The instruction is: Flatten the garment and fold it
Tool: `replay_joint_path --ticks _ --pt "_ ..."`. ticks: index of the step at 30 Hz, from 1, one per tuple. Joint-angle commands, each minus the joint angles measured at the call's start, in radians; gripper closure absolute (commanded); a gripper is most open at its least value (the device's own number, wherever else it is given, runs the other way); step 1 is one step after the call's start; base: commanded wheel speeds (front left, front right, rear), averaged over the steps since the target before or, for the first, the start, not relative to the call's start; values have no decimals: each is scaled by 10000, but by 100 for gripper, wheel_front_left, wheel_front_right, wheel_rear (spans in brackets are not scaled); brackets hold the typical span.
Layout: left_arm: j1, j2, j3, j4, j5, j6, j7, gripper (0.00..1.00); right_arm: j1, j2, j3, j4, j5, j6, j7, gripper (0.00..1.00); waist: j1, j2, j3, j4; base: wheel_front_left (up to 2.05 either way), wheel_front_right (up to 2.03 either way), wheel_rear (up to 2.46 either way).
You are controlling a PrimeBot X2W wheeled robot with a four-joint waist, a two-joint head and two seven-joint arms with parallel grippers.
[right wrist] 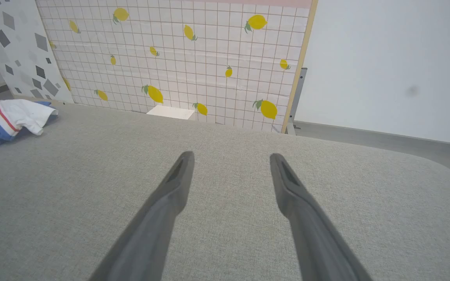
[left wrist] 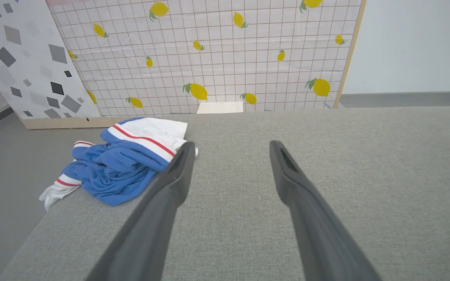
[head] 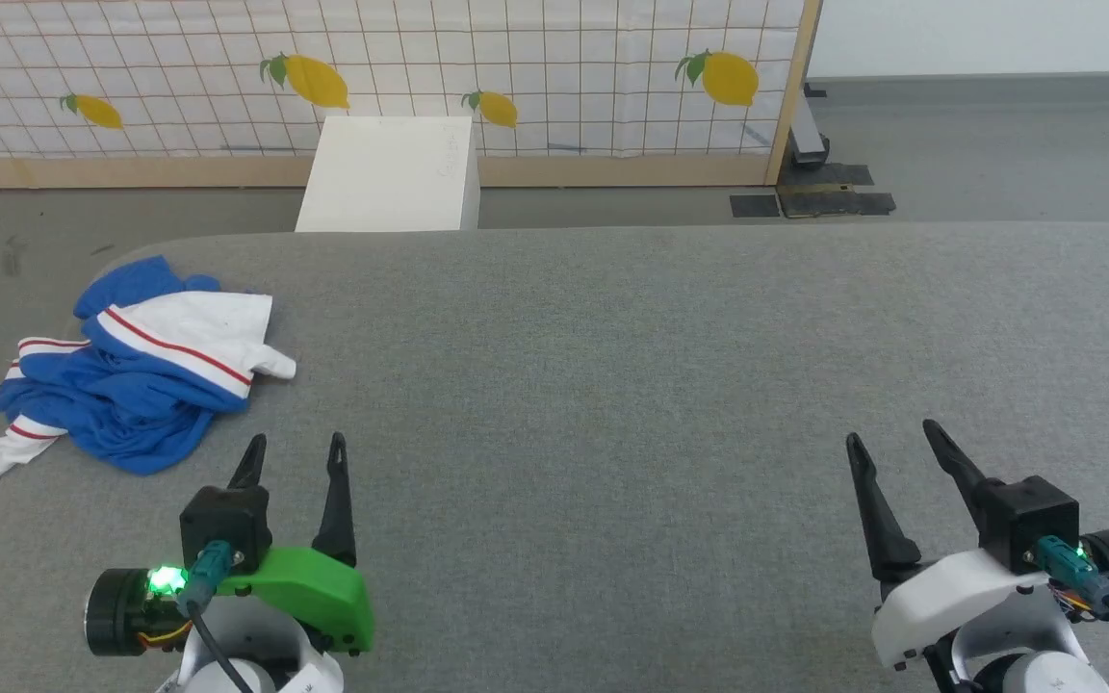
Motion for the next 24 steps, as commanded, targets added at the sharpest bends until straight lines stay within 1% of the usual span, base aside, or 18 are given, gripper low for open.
replay_joint_path --ticks 1,24 --pt "5 -1 -43 36 -33 18 -54 0 9 1 -4 17 28 0 -46 0 0 1 -11 1 0 0 0" --pt "18 -6 -532 479 -475 205 -575 0 84 8 -139 267 240 -4 -493 0 0 14 -207 10 0 0 0"
